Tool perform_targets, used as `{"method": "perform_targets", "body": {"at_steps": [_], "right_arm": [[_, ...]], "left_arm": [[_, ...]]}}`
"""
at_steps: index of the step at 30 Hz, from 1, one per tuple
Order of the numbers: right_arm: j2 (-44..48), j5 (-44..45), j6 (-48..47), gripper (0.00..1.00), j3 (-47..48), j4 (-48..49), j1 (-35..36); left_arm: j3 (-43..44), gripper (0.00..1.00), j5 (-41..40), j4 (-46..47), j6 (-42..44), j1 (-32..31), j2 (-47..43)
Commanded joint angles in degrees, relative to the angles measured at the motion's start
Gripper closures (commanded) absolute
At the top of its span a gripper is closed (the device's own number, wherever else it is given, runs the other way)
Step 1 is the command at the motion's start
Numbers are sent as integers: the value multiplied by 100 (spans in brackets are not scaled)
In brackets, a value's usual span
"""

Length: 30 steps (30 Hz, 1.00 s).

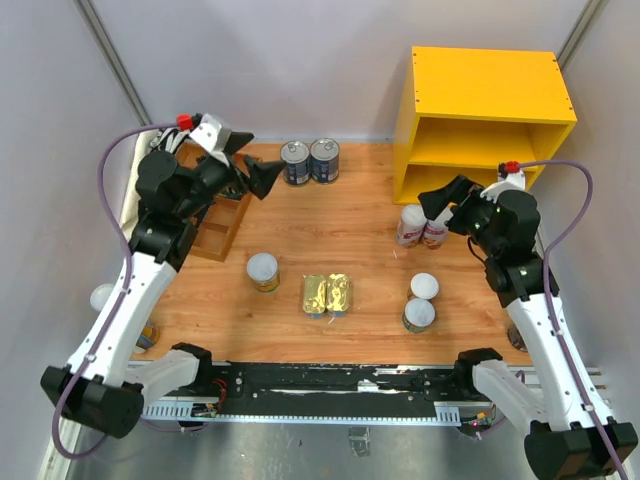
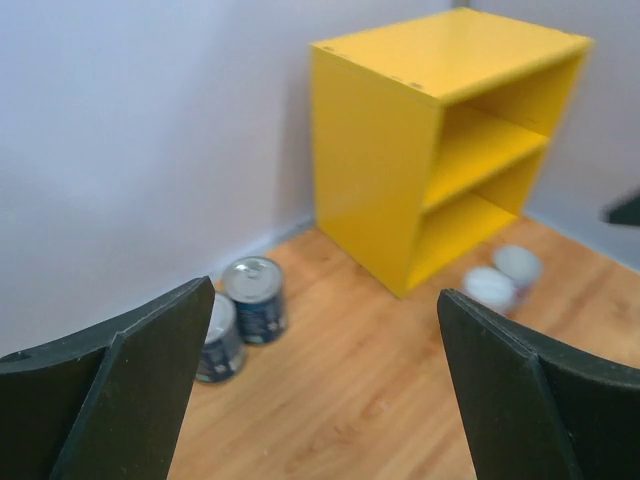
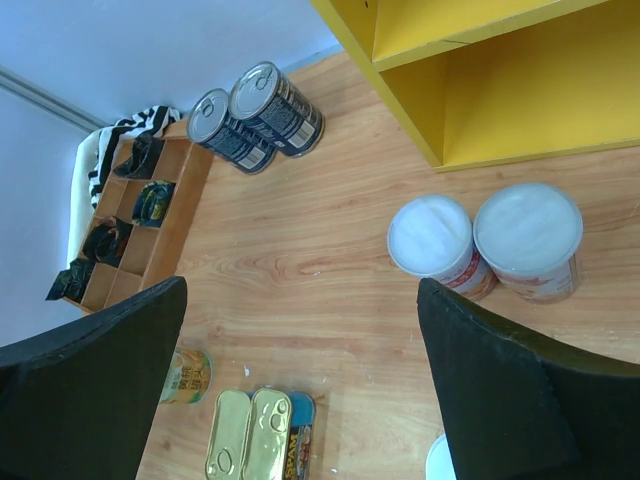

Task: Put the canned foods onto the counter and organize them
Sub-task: Pick up the canned food from the corner of the board.

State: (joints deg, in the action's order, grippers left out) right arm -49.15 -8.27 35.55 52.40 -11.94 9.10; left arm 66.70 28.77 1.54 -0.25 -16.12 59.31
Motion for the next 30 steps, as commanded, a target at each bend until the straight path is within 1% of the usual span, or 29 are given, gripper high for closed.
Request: {"method": "perform_targets", "body": {"at_steps": [1, 4, 5, 6, 9, 12, 14, 15, 16, 17, 18, 21, 22, 23, 25, 26, 27, 28, 30], "right_arm": [[382, -147, -168, 1, -22, -67, 86], [634, -733, -12, 1, -218, 2, 84], [729, -901, 21, 1, -285, 14, 88], [822, -1063, 18, 1, -359, 47, 84], [1057, -1287, -91, 2, -495, -23, 86], [1239, -1404, -214, 1, -470, -366, 88], [1363, -1435, -282, 1, -501, -488, 87], [1408, -1442, -302, 1, -518, -522, 94], [1432, -1429, -320, 2, -521, -561, 123], [1440, -1418, -340, 1, -497, -609, 182], [1461, -1433, -355, 1, -490, -608, 226], [1546, -1410, -385, 2, -472, -636, 349], [1558, -1395, -416, 1, -479, -641, 401], [1547, -1368, -449, 1, -481, -639, 430], [1508, -1347, -465, 1, -481, -663, 472], [1463, -1341, -467, 1, -470, -644, 506], [1408, -1348, -502, 2, -441, -634, 538], [1330, -1368, -568, 1, -383, -629, 587], [1152, -1388, -730, 1, -263, -646, 700]], "left_arm": [[150, 0, -1818, 1415, -109, 12, 437], [511, 0, -2266, 1315, 445, 38, 1194], [531, 0, -2490, 1512, 552, 80, 1447], [501, 0, -2626, 1791, 546, 199, 1666], [65, 0, -2537, 2895, 211, 696, 2176], [51, 0, -3055, 3128, 209, 819, 2654], [93, 0, -3556, 3225, 89, 827, 2845], [127, 0, -3949, 3163, -45, 838, 2962], [258, 0, -4146, 2869, -246, 888, 3134], [655, 0, -4145, 2214, -404, 947, 3399], [828, 0, -4076, 1737, -452, 906, 3409], [-195, 0, -4313, 3024, -684, 841, 2815], [-320, 0, -4266, 3137, -805, 834, 2585], [-383, 0, -4255, 2968, -876, 781, 2267], [-606, 0, -4741, 2739, -940, 514, 1534], [-646, 0, -5116, 2395, -938, 336, 1163], [-612, 0, -5656, 2006, -980, 145, 815], [-571, 0, -6191, 1465, -1191, 23, 468], [-291, 0, -6788, 3, -1867, -3, -207]]}}
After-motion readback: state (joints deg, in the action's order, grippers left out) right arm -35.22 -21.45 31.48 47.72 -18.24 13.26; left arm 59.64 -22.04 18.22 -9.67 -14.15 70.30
